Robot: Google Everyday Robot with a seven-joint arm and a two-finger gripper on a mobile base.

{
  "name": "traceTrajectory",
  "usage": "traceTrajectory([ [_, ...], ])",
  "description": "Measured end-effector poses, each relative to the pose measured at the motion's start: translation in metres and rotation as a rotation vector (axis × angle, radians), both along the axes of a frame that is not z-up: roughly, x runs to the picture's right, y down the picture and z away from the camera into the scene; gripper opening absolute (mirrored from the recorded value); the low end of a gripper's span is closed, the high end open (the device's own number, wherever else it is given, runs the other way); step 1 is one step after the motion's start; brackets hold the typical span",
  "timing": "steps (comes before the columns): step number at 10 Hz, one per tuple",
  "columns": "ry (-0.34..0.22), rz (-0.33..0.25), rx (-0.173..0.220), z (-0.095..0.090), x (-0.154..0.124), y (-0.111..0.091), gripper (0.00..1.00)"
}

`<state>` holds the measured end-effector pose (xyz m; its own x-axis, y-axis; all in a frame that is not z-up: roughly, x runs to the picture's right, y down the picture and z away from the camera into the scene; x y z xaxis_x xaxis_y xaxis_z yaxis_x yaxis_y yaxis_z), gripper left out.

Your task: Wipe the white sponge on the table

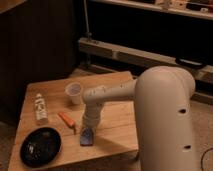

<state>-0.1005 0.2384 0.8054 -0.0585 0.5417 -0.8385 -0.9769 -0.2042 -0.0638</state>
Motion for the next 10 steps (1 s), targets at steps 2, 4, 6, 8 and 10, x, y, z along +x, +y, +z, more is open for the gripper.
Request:
traceTrajectory([
  [2, 0.039, 0.017, 0.009, -0.001, 0.018, -0.004, 0.20],
  [4, 0.103, 0.052, 0.031, -0.010, 0.054, -0.012, 0.01],
  [6, 0.159, 0.091, 0.042, -0.015, 0.082, -0.012, 0.00],
  [8, 0.187, 0.141, 0.049, -0.015, 0.097, -0.006, 0.00],
  [10, 0.216, 0.192, 0.053, -0.015, 0.118, 0.002, 0.00],
])
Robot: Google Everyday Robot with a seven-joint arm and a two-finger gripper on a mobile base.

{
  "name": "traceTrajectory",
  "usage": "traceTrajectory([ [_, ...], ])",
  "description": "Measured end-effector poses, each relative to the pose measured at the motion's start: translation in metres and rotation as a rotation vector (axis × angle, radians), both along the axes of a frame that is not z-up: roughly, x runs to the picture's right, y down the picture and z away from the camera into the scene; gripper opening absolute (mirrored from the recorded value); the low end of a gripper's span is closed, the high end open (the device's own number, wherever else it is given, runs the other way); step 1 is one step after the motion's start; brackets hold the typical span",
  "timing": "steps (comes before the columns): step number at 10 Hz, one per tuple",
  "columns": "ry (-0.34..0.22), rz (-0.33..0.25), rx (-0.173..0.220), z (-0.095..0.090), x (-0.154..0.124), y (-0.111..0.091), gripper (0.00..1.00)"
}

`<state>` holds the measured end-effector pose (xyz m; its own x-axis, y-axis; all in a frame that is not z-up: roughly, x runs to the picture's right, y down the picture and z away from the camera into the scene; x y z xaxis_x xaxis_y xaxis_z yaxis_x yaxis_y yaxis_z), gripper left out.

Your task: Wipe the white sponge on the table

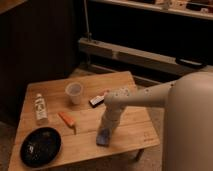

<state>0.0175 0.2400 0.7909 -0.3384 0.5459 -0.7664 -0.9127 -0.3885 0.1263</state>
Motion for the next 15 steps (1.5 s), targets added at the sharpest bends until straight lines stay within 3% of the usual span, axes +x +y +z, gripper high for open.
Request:
traceTrajectory([
  [3, 0.067, 0.044, 0.017, -0.002, 0.039, -0.004, 0.00],
  [7, 0.138, 0.056, 0.021, 0.004, 0.078, -0.021, 0.00],
  [15, 0.168, 0.084, 0.063, 0.038, 0.122, -0.065, 0.00],
])
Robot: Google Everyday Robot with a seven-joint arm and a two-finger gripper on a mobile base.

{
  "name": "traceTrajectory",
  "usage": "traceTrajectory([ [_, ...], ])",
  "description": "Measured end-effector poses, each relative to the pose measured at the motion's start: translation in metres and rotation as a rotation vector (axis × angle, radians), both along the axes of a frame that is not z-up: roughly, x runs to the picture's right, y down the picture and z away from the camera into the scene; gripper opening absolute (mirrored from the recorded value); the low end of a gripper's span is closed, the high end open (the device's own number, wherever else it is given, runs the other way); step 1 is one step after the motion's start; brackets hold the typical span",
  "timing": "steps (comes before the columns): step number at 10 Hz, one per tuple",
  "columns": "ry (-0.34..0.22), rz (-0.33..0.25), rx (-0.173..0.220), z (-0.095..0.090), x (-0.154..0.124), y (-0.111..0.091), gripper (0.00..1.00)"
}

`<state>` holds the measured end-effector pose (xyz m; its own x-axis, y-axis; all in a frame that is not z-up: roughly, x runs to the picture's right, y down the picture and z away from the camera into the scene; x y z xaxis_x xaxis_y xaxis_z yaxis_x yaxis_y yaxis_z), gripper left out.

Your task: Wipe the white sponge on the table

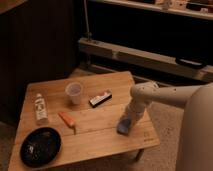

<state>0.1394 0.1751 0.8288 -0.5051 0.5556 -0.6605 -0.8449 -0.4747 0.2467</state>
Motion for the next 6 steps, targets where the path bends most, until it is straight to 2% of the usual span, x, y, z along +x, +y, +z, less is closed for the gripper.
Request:
traceTrajectory([
  [3, -0.021, -0.026, -0.009, 0.026, -0.003, -0.025, 0.00],
  [4, -0.037, -0.045, -0.010, 0.037, -0.013, -0.039, 0.00],
  [5, -0.040, -0.052, -0.010, 0.040, -0.014, -0.043, 0.00],
  [6, -0.052, -0.071, -0.006, 0.046, -0.024, -0.057, 0.00],
])
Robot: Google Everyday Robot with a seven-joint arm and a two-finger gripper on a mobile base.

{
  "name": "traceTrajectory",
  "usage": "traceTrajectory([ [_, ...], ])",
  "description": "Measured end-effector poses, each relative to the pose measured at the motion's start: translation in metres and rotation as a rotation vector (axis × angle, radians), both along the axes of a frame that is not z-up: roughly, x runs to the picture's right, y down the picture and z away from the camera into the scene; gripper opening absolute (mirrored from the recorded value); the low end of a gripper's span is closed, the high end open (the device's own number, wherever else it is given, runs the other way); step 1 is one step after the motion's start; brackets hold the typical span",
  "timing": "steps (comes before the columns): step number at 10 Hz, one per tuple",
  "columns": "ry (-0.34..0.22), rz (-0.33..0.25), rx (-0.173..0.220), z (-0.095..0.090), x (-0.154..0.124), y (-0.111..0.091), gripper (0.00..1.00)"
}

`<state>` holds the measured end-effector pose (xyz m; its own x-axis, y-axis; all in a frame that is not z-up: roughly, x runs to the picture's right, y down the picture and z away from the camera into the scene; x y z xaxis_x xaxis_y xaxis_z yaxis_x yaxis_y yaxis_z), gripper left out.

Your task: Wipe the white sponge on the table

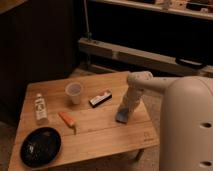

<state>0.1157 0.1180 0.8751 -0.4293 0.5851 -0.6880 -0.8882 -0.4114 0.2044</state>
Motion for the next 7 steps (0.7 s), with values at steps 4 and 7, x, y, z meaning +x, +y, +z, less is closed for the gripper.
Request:
traceTrajectory([
  [4, -0.078, -0.093, -0.004, 0.024, -0.059, -0.031, 0.00],
  [7, -0.150, -0.161, -0.006, 0.035, -0.105, -0.037, 0.00],
])
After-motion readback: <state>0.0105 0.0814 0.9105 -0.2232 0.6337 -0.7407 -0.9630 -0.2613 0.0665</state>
